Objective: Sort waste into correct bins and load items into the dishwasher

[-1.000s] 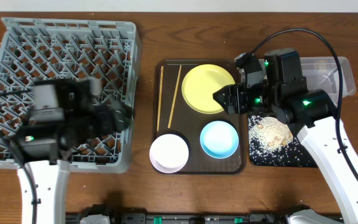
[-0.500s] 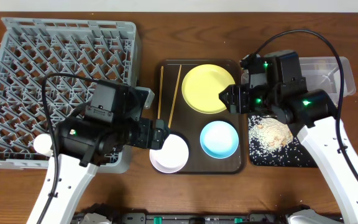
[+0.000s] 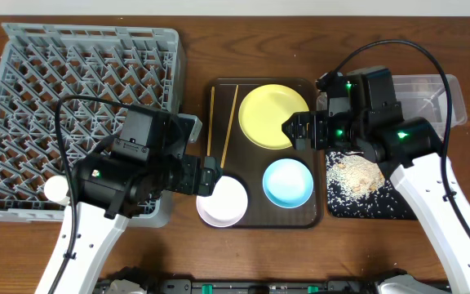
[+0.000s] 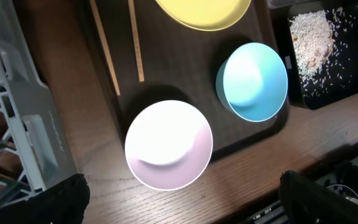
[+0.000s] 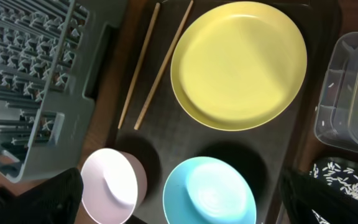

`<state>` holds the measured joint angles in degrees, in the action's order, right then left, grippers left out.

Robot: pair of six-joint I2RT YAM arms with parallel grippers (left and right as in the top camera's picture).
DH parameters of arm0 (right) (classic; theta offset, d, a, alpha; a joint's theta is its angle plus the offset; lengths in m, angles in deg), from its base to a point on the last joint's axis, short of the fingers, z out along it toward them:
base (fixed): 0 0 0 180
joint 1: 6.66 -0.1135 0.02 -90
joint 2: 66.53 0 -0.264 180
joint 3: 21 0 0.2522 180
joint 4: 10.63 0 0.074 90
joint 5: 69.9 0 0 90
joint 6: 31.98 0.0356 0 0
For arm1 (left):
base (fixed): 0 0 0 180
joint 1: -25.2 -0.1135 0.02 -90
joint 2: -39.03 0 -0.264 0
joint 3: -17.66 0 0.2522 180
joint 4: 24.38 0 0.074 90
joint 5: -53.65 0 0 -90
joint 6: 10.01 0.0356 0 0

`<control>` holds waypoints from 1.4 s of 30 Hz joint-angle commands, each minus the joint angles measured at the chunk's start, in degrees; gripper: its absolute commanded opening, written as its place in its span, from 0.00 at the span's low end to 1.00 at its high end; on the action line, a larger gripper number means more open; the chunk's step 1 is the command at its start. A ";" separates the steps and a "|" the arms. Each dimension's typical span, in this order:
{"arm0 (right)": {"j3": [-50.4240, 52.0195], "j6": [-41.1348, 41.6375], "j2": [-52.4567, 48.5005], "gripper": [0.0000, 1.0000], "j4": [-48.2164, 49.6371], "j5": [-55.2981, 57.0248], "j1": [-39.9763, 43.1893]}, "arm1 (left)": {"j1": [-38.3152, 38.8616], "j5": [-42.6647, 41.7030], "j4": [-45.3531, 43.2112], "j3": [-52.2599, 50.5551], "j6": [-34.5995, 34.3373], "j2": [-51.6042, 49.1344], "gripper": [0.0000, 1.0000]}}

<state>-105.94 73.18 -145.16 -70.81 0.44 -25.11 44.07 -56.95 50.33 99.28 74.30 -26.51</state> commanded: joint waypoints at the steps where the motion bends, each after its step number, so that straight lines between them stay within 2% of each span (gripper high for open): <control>1: -0.35 0.24 0.46 0.99 0.04 0.15 -0.74 | 0.17 0.59 0.09 0.74 0.74 -0.09 0.98; 8: -0.35 0.02 0.46 0.99 -1.07 0.20 -0.63 | 0.17 0.57 0.09 0.74 0.74 -0.11 0.98; 11: -0.33 -1.60 0.48 0.99 -1.31 3.96 0.33 | 0.17 0.57 0.09 0.74 0.74 -0.09 0.98; 14: -0.26 -6.54 1.25 0.99 -0.09 7.85 0.98 | 0.17 0.59 0.09 0.74 0.74 -0.11 0.98; 17: 1.27 -12.61 4.42 0.99 5.70 12.33 0.46 | 0.17 0.57 0.09 0.74 0.74 -0.11 0.98; 22: 16.09 -22.12 17.09 0.99 28.28 13.84 -0.70 | 0.17 0.59 0.09 0.74 0.74 -0.11 0.98; 25: 29.59 -22.99 27.15 0.99 40.98 13.84 -0.07 | 0.17 0.59 0.09 0.74 0.74 -0.11 0.98; 27: 37.68 -22.95 33.97 0.99 45.29 13.84 0.98 | 0.17 0.59 0.09 0.74 0.74 -0.11 0.98; 31: 51.32 -22.95 48.22 0.99 49.29 13.84 3.54 | 0.17 0.59 0.09 0.74 0.74 -0.11 0.98; 36: 62.88 -20.87 63.60 0.99 49.48 13.38 8.28 | 0.17 0.59 0.09 0.72 0.74 -0.11 0.98; 42: 69.26 -19.71 73.22 0.99 49.46 13.40 11.52 | 0.17 0.59 0.09 0.74 0.74 -0.11 0.98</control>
<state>-38.60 52.31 -75.22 -21.61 13.62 -15.04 44.07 -56.93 50.44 99.39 74.30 -26.51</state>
